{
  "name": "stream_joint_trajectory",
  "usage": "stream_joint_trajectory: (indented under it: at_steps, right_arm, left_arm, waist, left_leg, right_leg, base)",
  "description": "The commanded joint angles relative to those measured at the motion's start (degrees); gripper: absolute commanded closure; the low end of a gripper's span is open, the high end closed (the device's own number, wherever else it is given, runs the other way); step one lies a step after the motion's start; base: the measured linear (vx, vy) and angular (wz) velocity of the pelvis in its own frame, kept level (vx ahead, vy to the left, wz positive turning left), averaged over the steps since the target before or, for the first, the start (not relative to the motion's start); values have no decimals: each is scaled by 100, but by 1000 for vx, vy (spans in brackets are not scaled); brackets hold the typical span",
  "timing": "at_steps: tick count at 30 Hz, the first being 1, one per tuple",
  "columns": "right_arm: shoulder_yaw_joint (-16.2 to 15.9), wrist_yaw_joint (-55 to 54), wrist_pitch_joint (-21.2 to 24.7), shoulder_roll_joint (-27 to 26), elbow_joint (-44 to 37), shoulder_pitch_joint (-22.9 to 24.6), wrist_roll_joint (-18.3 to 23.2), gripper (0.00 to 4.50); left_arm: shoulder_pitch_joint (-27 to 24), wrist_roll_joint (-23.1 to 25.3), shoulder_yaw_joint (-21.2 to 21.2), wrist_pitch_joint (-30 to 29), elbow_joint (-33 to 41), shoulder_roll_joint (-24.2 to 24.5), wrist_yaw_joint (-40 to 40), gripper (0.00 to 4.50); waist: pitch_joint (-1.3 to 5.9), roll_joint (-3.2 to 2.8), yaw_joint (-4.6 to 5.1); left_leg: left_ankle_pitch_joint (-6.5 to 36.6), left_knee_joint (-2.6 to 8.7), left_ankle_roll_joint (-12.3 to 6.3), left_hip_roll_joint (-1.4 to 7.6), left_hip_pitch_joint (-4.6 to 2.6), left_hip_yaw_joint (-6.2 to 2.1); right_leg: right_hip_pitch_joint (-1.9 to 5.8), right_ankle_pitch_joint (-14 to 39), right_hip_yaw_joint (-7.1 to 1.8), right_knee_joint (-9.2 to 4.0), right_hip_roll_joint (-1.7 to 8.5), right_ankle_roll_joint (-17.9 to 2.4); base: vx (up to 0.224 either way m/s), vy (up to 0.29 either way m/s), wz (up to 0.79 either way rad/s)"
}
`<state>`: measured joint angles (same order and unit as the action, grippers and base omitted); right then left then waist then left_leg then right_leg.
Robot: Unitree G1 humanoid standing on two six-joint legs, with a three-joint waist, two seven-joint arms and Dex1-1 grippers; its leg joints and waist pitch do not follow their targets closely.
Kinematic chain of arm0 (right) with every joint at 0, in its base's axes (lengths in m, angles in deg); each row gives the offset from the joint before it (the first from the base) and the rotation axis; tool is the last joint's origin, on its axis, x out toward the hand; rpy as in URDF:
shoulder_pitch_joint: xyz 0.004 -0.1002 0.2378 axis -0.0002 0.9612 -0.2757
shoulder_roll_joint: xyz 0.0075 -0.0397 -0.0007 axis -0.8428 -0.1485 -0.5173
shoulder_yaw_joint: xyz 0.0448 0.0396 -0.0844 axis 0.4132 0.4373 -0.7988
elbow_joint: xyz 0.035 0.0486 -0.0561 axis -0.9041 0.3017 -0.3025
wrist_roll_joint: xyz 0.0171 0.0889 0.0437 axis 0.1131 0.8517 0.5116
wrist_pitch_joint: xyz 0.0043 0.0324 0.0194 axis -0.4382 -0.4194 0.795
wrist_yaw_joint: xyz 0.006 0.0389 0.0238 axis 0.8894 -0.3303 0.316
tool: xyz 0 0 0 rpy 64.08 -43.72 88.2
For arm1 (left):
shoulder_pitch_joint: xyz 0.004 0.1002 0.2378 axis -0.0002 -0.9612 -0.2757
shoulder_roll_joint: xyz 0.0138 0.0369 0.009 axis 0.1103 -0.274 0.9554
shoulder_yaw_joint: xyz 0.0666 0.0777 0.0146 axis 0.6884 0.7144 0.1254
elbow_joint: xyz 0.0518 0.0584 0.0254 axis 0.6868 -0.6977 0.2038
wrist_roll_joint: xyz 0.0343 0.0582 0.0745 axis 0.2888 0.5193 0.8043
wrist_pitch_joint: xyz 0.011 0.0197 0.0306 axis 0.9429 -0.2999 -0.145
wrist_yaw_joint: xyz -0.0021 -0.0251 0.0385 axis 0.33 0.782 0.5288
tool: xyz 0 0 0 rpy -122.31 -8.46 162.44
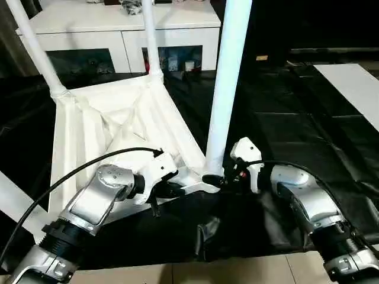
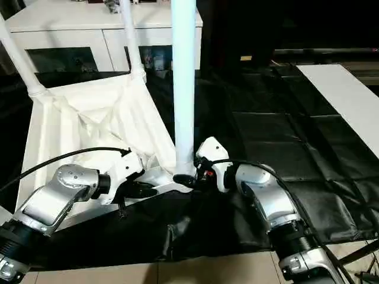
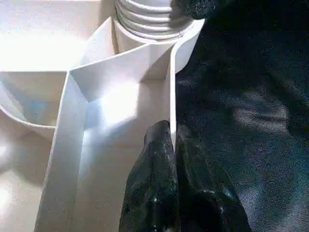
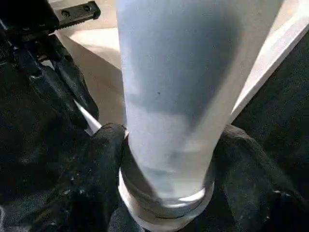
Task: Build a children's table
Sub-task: Rotate leg to tighten
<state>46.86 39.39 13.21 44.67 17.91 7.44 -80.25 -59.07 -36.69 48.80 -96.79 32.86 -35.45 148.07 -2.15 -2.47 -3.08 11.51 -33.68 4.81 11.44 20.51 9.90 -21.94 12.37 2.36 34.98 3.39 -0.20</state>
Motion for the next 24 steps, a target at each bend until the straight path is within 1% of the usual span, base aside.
stream_joint_trajectory:
  at_steps: [1, 4, 8, 11, 12, 13, 14, 15, 16, 17, 18, 19, 20, 21, 22, 23, 24]
  right_arm:
    - [-109, 78, 4, 30, 113, -55, -125, 190]
    - [-111, 80, -17, 19, 171, -72, -139, 200]
    - [-124, -10, -35, -40, 334, -62, -203, 204]
    - [-47, -284, 2, -137, 450, -32, -240, 207]
    - [61, -587, 77, -256, 530, -37, -251, 209]
    - [61, -587, 77, -256, 530, -37, -251, 211]
    - [237, -1112, 220, -486, 613, -31, -261, 212]
    - [254, -1169, 235, -511, 620, -30, -263, 213]
    - [332, -1461, 305, -635, 644, -25, -288, 216]
    - [527, -2099, 497, -909, 694, -46, -309, 225]
    - [633, -2428, 591, -1057, 729, -63, -317, 228]
    - [772, -2842, 708, -1254, 779, -92, -313, 228]
    - [889, -3181, 799, -1421, 825, -118, -308, 234]
    - [1118, -3837, 842, -1726, 926, -162, -289, 234]
    - [1179, -4109, 838, -1859, 995, -190, -296, 238]
    - [1179, -4109, 838, -1859, 995, -190, -296, 240]
    - [1219, -4421, 777, -2014, 1079, -226, -328, 241]
  left_arm:
    - [-163, 45, 348, -138, -45, 57, 222, 450]
    - [-169, 51, 354, -155, -44, 54, 226, 450]
    - [-194, 70, 383, -285, -46, 68, 228, 450]
    - [-184, 96, 316, -366, -126, -24, 48, 450]
    - [-128, 135, 232, -399, -255, -159, -191, 450]
    - [-128, 135, 232, -399, -255, -159, -191, 450]
    - [3, 208, 52, -465, -526, -453, -700, 450]
    - [18, 214, 32, -472, -557, -486, -756, 450]
    - [93, 240, -62, -509, -704, -650, -1020, 450]
    - [230, 292, -156, -521, -963, -907, -1395, 450]
    - [302, 319, -196, -527, -1095, -1034, -1580, 450]
    - [400, 354, -243, -533, -1270, -1195, -1815, 450]
    - [481, 385, -281, -541, -1413, -1328, -2007, 450]
    - [628, 432, -335, -501, -1680, -1527, -2306, 450]
    - [713, 466, -350, -431, -1842, -1617, -2462, 450]
    - [713, 466, -350, -431, -1842, -1617, -2462, 450]
    - [810, 492, -366, -351, -2031, -1711, -2609, 450]
  waist:
    - [297, 14, 12]
    - [304, 9, 15]
    - [307, 19, 20]
    - [296, 20, 28]
    - [265, 29, 42]
    - [247, 22, 52]
    - [218, 46, 83]
    - [195, 28, 88]
    - [200, 28, 96]
    - [186, 30, 121]
    - [205, 41, 113]
    - [205, 41, 113]
    - [207, 44, 142]
    - [208, 32, 146]
    - [218, -1, 133]
    - [208, 5, 145]
    - [219, 11, 145]
  left_leg:
    - [728, 372, -263, 149, -21, -31]
    - [690, 366, -269, 148, -23, -33]
    - [658, 359, -292, 148, -21, -29]
    - [717, 370, -279, 145, -24, -30]
    - [939, 397, -220, 147, -29, -33]
    - [1066, 408, -182, 144, -43, -27]
    - [1364, 433, -101, 145, -65, -23]
    - [1638, 452, -1, 133, -100, -42]
    - [1714, 455, 33, 141, -112, -53]
    - [1792, 458, 65, 124, -114, -53]
    - [1774, 463, 119, 116, -119, -77]
    - [1774, 463, 119, 116, -119, -77]
    - [1744, 481, 145, 113, -91, -86]
    - [1735, 482, 153, 98, -79, -95]
    - [1747, 479, 174, 103, -95, -102]
    - [1792, 482, 177, 102, -97, -98]
    - [1767, 492, 169, 103, -75, -106]
  right_leg:
    - [262, 85, -227, -347, 376, -1480]
    - [264, -1, -224, -336, 372, -1494]
    - [263, -61, -223, -329, 372, -1524]
    - [260, 59, -222, -340, 372, -1517]
    - [249, 403, -220, -380, 373, -1473]
    - [228, 607, -224, -405, 372, -1448]
    - [222, 1102, -231, -456, 372, -1375]
    - [194, 1726, -227, -511, 389, -1236]
    - [190, 1930, -230, -529, 401, -1167]
    - [151, 2205, -241, -566, 389, -1041]
    - [158, 2336, -235, -582, 402, -942]
    - [158, 2336, -235, -582, 402, -942]
    - [149, 2356, -240, -587, 395, -848]
    - [135, 2408, -237, -595, 402, -796]
    - [132, 2421, -237, -606, 412, -772]
    - [107, 2440, -240, -622, 408, -752]
    - [122, 2244, -239, -609, 396, -734]
  base:
    - [0, 0, 0]
    - [0, 0, 0]
    - [0, 0, 0]
    - [0, 0, 0]
    - [0, 0, 0]
    - [0, 0, 0]
    - [0, 0, 0]
    - [0, 0, 0]
    - [-56, -1, 1]
    - [0, 0, 0]
    - [0, 0, 0]
    - [0, 0, 0]
    - [0, 0, 0]
    - [0, 0, 0]
    - [0, 0, 0]
    - [0, 0, 0]
    - [0, 0, 0]
